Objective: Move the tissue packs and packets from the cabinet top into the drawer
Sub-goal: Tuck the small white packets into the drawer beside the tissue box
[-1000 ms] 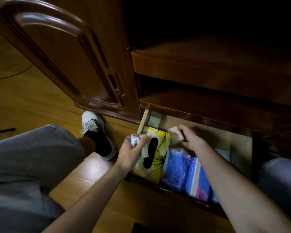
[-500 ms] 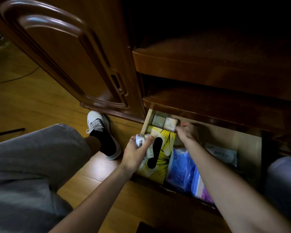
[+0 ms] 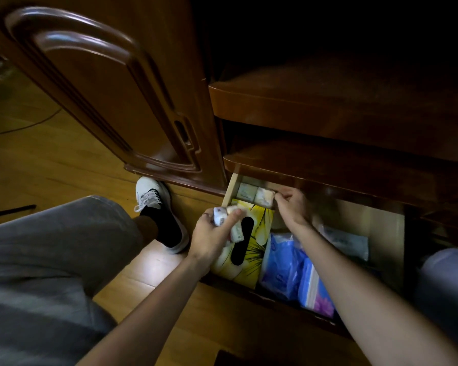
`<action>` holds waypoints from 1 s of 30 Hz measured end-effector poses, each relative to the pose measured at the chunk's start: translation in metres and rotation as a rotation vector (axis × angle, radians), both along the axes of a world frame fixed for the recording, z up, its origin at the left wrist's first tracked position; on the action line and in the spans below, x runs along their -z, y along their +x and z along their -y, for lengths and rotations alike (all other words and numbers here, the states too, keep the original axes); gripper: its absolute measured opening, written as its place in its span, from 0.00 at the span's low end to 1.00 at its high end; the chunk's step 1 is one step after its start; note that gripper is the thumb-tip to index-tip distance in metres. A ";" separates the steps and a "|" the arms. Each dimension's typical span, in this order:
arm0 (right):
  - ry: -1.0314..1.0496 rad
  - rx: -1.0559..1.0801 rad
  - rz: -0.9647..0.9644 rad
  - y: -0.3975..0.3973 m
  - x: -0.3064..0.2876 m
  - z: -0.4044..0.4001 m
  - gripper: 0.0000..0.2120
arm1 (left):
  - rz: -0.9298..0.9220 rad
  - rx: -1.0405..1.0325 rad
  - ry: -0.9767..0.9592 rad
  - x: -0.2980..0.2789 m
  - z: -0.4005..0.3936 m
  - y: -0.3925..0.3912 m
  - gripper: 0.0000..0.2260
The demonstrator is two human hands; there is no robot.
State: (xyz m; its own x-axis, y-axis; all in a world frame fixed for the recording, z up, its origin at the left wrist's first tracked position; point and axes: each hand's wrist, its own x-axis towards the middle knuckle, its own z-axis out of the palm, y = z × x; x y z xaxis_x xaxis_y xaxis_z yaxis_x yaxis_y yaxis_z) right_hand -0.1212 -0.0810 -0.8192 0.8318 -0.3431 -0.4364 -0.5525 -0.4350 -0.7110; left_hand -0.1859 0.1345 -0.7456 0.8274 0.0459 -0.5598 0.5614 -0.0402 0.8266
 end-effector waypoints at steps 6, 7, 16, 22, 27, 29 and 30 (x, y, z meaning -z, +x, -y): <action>0.570 -0.420 -0.066 -0.036 -0.055 -0.045 0.17 | -0.002 -0.088 -0.192 -0.011 -0.003 0.007 0.19; 0.603 -0.433 -0.111 -0.040 -0.057 -0.051 0.22 | 0.019 -0.118 -0.170 -0.013 -0.002 0.007 0.17; 0.397 0.123 -0.113 -0.023 -0.025 -0.021 0.19 | 0.041 -0.241 0.057 -0.026 0.001 0.001 0.10; 0.000 0.167 -0.071 0.006 -0.007 -0.045 0.17 | -0.036 -0.357 -0.016 -0.030 -0.005 0.004 0.10; -0.047 0.158 -0.063 0.026 0.003 -0.065 0.16 | -0.026 -0.333 0.003 -0.022 -0.008 0.008 0.10; -0.113 0.073 -0.071 0.030 0.004 -0.071 0.15 | -0.016 -0.319 -0.002 -0.020 -0.008 0.010 0.10; -0.132 0.007 -0.080 0.031 0.007 -0.072 0.13 | -0.015 -0.313 -0.003 -0.019 -0.008 0.011 0.10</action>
State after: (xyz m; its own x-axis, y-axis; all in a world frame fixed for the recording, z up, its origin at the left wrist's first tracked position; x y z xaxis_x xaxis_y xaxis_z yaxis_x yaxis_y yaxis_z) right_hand -0.0899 -0.0085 -0.8258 0.7933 -0.4078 -0.4522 -0.6088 -0.5176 -0.6012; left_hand -0.1745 0.1428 -0.7267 0.7651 0.2955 -0.5721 0.5580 0.1391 0.8181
